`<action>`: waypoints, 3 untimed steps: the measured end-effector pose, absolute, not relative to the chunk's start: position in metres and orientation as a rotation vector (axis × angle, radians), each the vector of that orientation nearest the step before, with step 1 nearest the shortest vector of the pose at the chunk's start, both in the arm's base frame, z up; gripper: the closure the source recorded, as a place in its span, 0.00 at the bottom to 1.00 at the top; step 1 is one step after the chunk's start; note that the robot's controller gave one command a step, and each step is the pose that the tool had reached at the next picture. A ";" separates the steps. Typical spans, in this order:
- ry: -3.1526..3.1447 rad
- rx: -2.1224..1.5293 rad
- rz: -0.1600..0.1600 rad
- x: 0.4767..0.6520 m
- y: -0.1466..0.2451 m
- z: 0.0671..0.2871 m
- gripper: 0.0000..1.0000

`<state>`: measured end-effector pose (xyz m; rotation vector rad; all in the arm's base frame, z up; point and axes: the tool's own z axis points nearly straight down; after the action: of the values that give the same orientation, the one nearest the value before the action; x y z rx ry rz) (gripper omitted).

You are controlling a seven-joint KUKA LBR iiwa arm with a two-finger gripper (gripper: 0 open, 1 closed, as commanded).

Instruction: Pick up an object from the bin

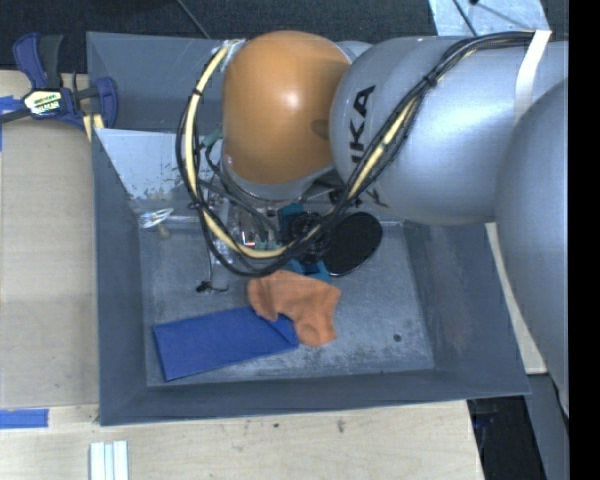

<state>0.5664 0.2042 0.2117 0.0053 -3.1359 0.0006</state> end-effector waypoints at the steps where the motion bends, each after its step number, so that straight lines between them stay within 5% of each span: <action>1: -3.144 0.000 -0.002 0.568 0.203 0.217 0.00; 3: -3.142 0.029 0.004 0.590 0.140 0.169 0.00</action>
Offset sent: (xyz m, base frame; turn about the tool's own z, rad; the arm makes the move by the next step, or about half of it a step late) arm 0.0283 -0.0714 -0.0482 -0.0962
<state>0.5901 0.1395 0.1686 0.0291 -3.1416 0.0045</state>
